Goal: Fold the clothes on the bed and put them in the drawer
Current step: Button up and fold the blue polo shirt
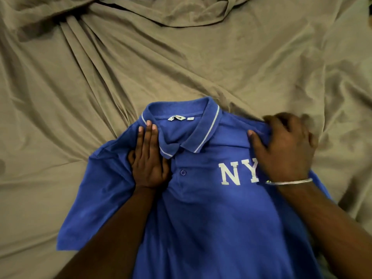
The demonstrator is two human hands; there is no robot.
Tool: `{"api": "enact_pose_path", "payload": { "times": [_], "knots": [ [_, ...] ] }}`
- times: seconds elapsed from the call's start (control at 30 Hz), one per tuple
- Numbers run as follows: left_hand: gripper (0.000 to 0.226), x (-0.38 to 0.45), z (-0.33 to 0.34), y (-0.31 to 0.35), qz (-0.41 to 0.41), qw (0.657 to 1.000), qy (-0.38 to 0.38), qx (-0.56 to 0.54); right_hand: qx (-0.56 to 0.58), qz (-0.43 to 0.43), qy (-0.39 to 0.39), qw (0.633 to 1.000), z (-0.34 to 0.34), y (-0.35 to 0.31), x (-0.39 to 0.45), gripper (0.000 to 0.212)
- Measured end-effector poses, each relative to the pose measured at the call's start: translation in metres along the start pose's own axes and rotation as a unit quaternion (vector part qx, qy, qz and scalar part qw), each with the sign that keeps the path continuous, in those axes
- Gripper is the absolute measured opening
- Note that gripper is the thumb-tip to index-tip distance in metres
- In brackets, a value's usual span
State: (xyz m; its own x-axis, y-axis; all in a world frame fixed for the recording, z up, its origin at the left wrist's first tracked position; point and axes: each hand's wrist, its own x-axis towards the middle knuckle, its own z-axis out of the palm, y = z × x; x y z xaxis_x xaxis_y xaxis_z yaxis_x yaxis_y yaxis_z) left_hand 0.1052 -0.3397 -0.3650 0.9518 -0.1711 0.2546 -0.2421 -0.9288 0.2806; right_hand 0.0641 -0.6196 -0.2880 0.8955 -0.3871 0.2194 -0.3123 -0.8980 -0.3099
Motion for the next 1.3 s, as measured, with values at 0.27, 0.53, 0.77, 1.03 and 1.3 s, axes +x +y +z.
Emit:
{"api": "enact_pose_path", "payload": {
  "times": [0.27, 0.53, 0.77, 1.03, 1.3],
  "knots": [
    [0.070, 0.003, -0.007, -0.001, 0.013, 1.000, -0.015, 0.003, 0.201, 0.002, 0.072, 0.977, 0.004, 0.031, -0.013, 0.045],
    [0.040, 0.024, -0.075, 0.028, 0.021, 0.951, 0.077, -0.300, 0.192, 0.108, -0.096, 0.971, -0.049, 0.063, -0.045, 0.028],
    [0.062, 0.091, -0.040, 0.174, 0.212, 0.942, -0.247, -0.079, 0.265, 0.076, -0.246, 0.929, -0.098, 0.084, 0.026, 0.018],
    [0.012, 0.094, -0.014, 0.221, 0.058, 0.949, -0.241, -0.193, -0.004, 0.059, -0.198, 0.978, -0.106, 0.122, 0.078, 0.037],
    [0.037, 0.107, -0.024, 0.276, 0.149, 0.893, -0.425, -0.015, 0.065, 0.169, -0.297, 0.938, -0.089, 0.144, 0.010, 0.032]
  ]
}}
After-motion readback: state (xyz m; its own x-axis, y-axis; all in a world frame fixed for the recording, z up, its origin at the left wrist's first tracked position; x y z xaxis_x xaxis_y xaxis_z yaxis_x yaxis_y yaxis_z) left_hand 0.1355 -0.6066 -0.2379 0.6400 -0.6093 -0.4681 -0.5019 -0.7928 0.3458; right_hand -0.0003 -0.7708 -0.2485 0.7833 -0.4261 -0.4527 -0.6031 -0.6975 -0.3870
